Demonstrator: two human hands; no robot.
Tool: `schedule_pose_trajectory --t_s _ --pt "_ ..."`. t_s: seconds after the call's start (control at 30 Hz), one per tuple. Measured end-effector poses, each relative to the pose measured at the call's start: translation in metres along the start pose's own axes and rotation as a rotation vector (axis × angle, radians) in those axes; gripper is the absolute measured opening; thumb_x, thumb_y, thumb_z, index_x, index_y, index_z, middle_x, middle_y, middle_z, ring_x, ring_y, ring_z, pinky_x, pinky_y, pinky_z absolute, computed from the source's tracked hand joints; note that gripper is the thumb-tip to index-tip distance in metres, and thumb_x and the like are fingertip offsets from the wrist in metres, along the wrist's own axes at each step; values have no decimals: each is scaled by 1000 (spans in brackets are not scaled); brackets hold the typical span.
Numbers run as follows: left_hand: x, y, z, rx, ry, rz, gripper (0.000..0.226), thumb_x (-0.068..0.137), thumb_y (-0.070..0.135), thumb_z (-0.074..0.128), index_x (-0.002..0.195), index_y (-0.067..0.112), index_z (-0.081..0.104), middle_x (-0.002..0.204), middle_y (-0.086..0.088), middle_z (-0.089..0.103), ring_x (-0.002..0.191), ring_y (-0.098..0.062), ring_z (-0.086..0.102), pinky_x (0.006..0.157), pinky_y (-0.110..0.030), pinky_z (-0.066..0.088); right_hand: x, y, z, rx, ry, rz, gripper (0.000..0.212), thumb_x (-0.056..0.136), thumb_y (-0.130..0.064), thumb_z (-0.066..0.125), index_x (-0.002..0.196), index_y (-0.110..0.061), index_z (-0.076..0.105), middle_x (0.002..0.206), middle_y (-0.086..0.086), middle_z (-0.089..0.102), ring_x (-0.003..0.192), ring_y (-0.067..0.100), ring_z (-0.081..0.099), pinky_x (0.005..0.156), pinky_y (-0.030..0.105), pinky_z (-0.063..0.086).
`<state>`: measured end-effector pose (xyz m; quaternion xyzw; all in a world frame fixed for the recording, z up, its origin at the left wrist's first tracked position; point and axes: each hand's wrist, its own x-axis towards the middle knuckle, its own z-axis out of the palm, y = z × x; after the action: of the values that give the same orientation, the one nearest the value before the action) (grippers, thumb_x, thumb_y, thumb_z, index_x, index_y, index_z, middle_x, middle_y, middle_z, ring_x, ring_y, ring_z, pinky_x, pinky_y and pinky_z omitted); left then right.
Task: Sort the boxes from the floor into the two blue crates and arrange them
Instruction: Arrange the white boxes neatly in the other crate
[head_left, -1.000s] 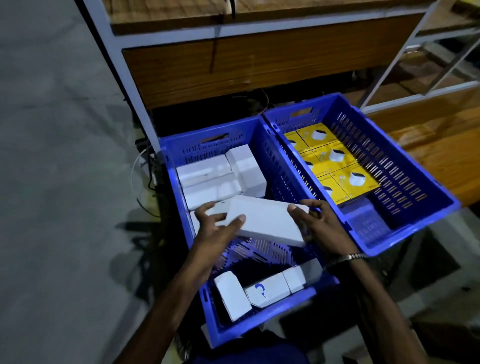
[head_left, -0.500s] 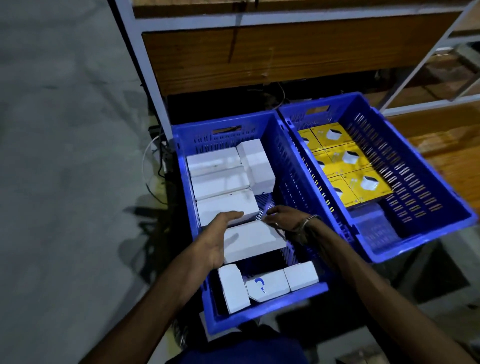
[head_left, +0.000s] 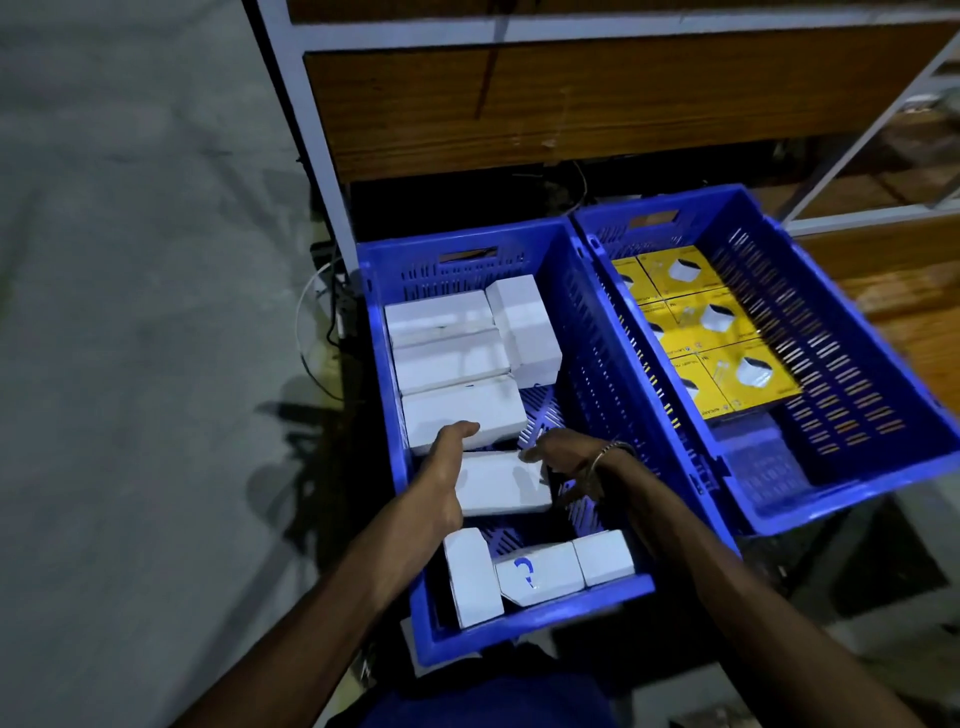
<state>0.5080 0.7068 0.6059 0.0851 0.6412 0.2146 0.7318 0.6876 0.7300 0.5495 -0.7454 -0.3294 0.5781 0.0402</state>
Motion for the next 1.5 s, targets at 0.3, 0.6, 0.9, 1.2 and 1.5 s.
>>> schedule_pose_trajectory --t_s 0.3,0.6,0.9,1.2,1.5 --pt "-9 -2 -1 90 4 79 32 89 45 63 103 16 67 92 -6 72 85 -25 65 79 -33 48 -7 -5 -1 -2 -44 -114 16 94 7 54 93 -7 63 81 9 51 85 29 63 83 35 51" --pt "-28 1 -8 576 -142 337 40 99 45 61 133 24 62 143 6 57 128 -20 54 105 -32 40 -26 4 -20 270 82 -238 27 96 -13 63 123 -20 59 113 9 63 104 23 60 76 35 50" --pt "-46 1 -40 1794 -629 626 61 105 44 53 160 30 31 163 5 34 151 -13 29 124 -29 23 -94 69 -28 327 112 -541 23 98 -20 68 119 -28 70 116 2 73 100 13 69 84 43 58" --pt "-36 31 -36 2072 -653 574 65 80 35 85 139 35 58 137 1 58 126 -18 54 109 -35 44 -96 81 -24 459 271 -625 20 102 -15 61 120 -19 69 113 12 73 96 17 70 76 35 56" --pt "-33 35 -36 2137 -615 561 68 77 40 89 138 33 60 142 2 56 133 -18 51 112 -34 41 -93 83 -22 534 221 -582 17 101 -17 62 115 -23 71 108 7 74 94 17 70 73 36 51"
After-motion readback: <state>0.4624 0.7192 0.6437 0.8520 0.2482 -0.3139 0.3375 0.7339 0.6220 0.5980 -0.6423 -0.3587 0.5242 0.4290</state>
